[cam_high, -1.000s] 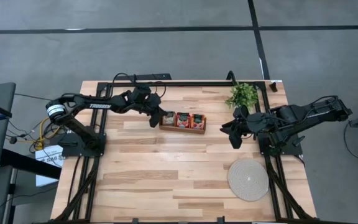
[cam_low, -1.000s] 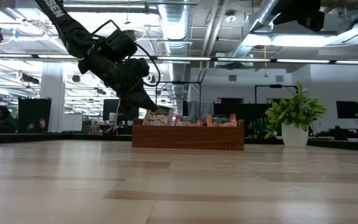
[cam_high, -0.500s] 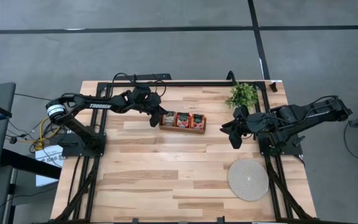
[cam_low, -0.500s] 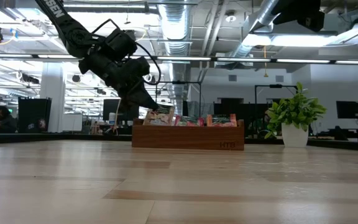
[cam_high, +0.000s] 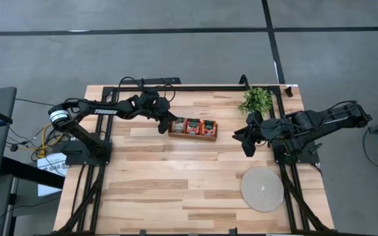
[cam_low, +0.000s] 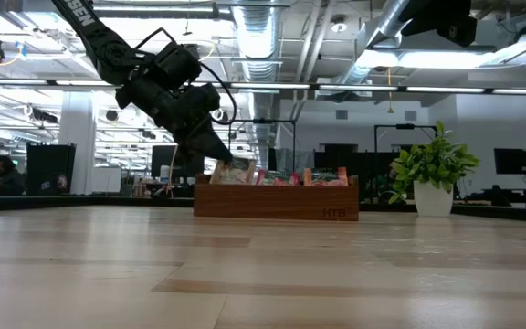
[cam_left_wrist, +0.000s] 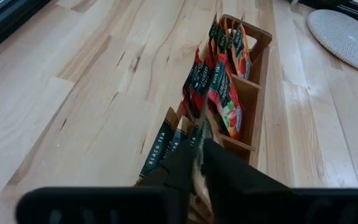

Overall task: Pick & Place Tea
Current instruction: Put the brown tea bag into the left section of the wooden organizer, then return to Home Position

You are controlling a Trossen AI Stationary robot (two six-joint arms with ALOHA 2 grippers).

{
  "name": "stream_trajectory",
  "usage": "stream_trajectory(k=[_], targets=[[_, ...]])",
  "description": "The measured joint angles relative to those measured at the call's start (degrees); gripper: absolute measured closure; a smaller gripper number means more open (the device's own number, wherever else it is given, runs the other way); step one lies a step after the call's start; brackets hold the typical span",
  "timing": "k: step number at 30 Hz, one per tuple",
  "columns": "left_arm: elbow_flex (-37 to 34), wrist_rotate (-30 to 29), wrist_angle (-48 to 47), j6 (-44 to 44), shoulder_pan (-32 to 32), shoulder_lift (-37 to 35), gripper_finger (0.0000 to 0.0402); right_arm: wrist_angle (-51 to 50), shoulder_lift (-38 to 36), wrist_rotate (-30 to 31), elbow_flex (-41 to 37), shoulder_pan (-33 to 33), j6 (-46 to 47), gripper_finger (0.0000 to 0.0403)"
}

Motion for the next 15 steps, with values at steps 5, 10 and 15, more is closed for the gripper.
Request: stream_trajectory(k=[5, 10, 15], targets=[[0.0, 0.0, 0.0, 0.0, 0.0, 0.0, 0.0326, 0.0, 0.0, 0.0, 0.0, 0.0, 0.0, 0.031], [0.0, -1.2, -0.2, -0.5, 0.0, -0.2, 0.0287, 0.0, 0.0, 0.0, 0.0, 0.0, 0.0, 0.031], [0.0, -1.8, -2.7, -1.8, 0.0, -4.4, 0.0273, 0.0, 0.0, 0.0, 0.0, 0.0, -0.1, 0.031]])
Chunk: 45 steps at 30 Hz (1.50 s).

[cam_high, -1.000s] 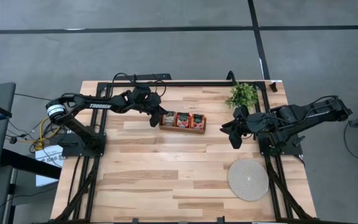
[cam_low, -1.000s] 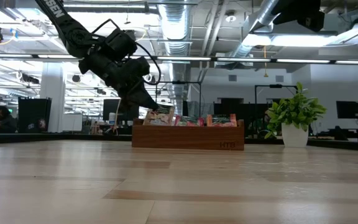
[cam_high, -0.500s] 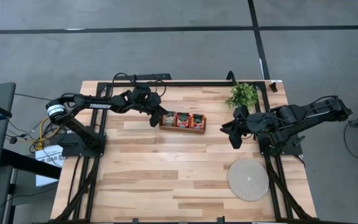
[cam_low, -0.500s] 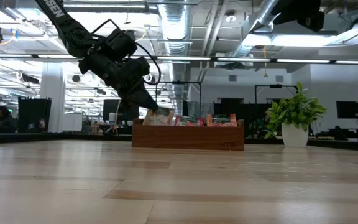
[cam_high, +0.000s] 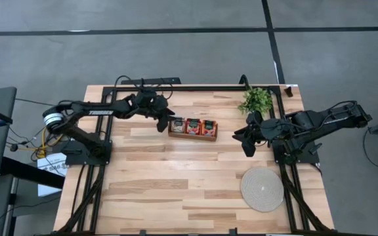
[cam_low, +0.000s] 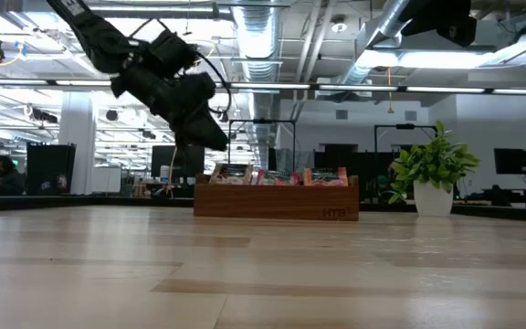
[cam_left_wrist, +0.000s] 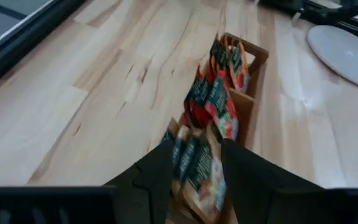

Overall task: Pick & Place Tea
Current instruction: Return to Home Position

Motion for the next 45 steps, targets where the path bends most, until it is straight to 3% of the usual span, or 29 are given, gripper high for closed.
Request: stream_trajectory(k=[7, 15, 24, 28, 32, 35, 39, 45], targets=[[0.0, -0.6, -12.3, -8.6, 0.0, -13.5, 0.0273, -0.2, -2.0, -0.1, 0.0, 0.0, -3.1, 0.031], [0.0, -0.6, -23.9, -14.8, 0.0, -35.5, 0.0273, -6.4, -10.0, -1.7, 0.0, 0.0, -3.0, 0.031], [0.0, -0.6, -24.8, -28.9, 0.0, -55.3, 0.0273, -14.4, -19.7, -1.6, 0.0, 0.0, 7.0, 0.031], [0.0, 0.1, -25.2, -35.4, 0.0, -61.0, 0.0273, -15.2, -22.3, -1.5, 0.0, 0.0, 3.6, 0.031], [0.0, 8.4, -29.2, -24.2, 0.0, -66.1, 0.0273, -7.0, -24.5, -1.8, -0.8, 0.0, -5.3, 0.031], [-0.4, 12.1, -29.0, -20.2, -0.1, -69.8, 0.0273, 3.4, -27.8, -6.5, -4.8, 0.0, -12.8, 0.031], [-5.2, 15.6, -21.6, -21.6, -0.1, -75.5, 0.0273, 16.2, -33.0, -13.3, -13.4, 0.0, -17.9, 0.031], [-19.0, 19.1, -6.9, -27.1, -0.1, -81.7, 0.0273, 23.9, -42.7, -13.6, -24.3, 0.0, -17.1, 0.031]])
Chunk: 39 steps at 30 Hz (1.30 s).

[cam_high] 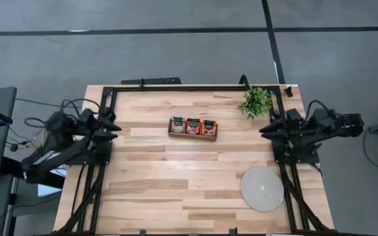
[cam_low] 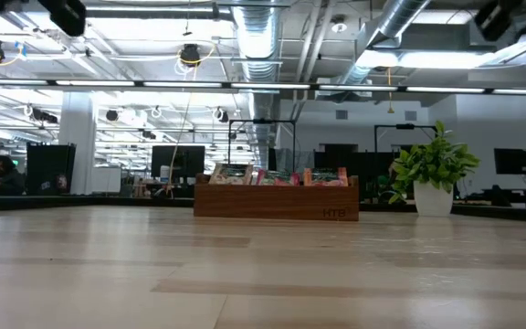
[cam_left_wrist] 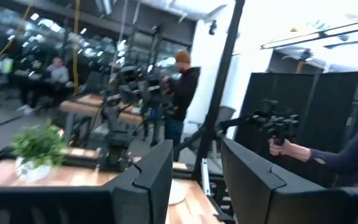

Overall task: Pick & Place Tea
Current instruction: Return to Home Position

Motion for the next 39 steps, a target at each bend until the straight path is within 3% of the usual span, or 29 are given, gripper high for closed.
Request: stream_trajectory(k=[6, 15, 29, 39], targets=[[-11.0, 2.1, 18.0, -4.1, 0.0, -1.8, 0.0273, 3.6, -10.8, 0.1, -5.7, 0.0, -0.7, 0.031], [-21.6, 0.4, 32.8, -11.8, 0.0, -1.6, 0.0273, 5.3, -9.7, -0.7, -11.2, -0.1, -2.4, 0.031], [-21.7, -1.3, 11.0, -5.1, 0.0, -0.1, 0.0273, 14.6, -10.7, -3.2, -22.6, -0.1, -3.4, 0.031], [-21.7, -18.2, 1.9, 1.9, 0.0, -0.1, 0.0273, 13.6, -10.6, -3.1, -22.6, -0.1, -9.7, 0.031]])
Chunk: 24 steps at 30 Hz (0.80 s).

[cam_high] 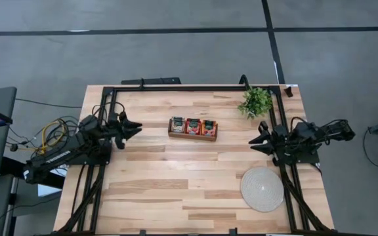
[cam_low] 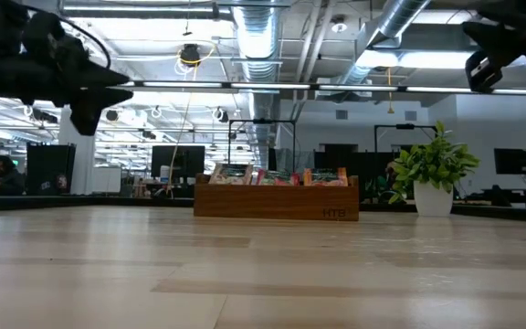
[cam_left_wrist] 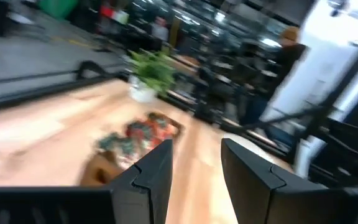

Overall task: Pick & Place Tea
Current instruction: Return to Home Position

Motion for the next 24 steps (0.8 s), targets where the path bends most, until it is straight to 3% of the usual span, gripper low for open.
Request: stream_trajectory(k=[5, 18, 24], targets=[[0.0, -5.9, -0.6, 0.2, 0.0, 0.8, 0.0273, -1.4, 0.0, 0.0, 0.0, 0.0, -2.7, 0.031], [0.0, -6.0, -1.1, 1.4, 0.0, 1.0, 0.0273, -7.9, 0.0, 14.9, 0.0, 0.0, -3.7, 0.031], [-0.1, -6.0, -1.2, 1.6, 0.0, 1.0, 0.0273, -11.5, 0.0, 15.5, 0.0, 0.0, -3.7, 0.031]])
